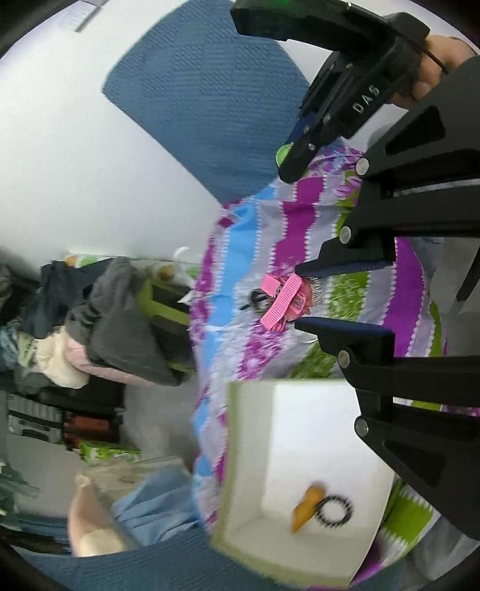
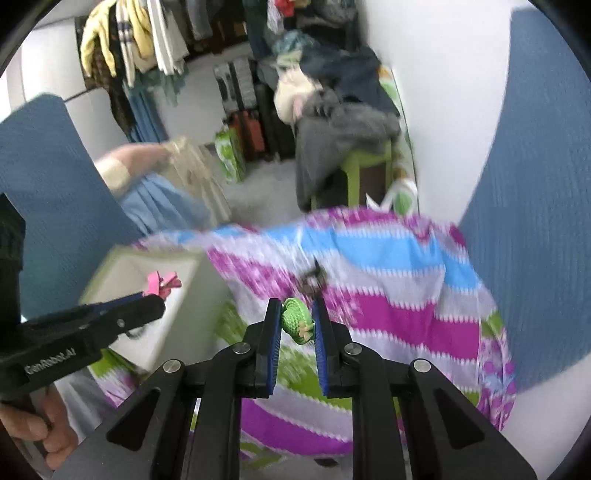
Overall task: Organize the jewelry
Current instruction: 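Carry the pink clip and green charm into the white box and release both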
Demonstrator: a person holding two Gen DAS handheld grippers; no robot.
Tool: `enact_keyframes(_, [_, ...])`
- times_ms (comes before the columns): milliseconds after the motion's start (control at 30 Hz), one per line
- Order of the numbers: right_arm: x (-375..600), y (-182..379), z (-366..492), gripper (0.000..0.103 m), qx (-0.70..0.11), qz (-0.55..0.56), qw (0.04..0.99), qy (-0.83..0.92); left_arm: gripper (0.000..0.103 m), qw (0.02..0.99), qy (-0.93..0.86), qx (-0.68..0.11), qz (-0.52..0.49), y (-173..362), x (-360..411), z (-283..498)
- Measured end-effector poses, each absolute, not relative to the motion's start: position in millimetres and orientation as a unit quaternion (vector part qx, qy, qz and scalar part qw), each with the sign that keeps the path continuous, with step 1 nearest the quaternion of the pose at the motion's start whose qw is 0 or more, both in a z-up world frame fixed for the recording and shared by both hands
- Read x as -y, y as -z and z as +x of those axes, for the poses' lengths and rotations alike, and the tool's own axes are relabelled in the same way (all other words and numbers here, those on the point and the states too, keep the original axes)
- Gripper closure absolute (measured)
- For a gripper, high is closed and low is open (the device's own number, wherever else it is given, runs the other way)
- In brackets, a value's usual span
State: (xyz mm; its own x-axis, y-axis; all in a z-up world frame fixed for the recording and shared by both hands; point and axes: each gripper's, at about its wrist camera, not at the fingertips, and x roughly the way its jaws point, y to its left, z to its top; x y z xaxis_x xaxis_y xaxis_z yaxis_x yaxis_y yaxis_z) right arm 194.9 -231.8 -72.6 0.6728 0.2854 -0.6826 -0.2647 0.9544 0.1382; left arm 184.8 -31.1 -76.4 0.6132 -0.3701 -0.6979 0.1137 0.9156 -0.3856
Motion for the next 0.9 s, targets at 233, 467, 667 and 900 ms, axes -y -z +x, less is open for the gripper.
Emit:
enact_keyframes(233, [191.9, 20.8, 198.8, 0.089, -0.338, 0.014, 0.925, -0.173, 0.081, 0.902, 0.121, -0.390, -0.143, 28.4, -5.7, 186.5])
enact_keyframes(467, [148.6, 10.4, 207.6, 0.089, -0.327, 0.015, 0.925, -0.190, 0.081, 0.915, 0.099, -0.369, -0.131, 5.2, -49.9, 181.6])
enact_keyframes(667, [108.6, 34.1, 206.4, 0.089, -0.345, 0.016, 0.914, -0.215, 0.081, 0.909, 0.072, -0.387, -0.138, 29.0, -92.1, 178.0])
enact_keyframes(900, [59.9, 89.4, 203.5, 0.089, -0.402, -0.013, 0.884, -0.238, 0.081, 0.893, 0.046, -0.423, -0.143, 83.4, -124.6, 175.1])
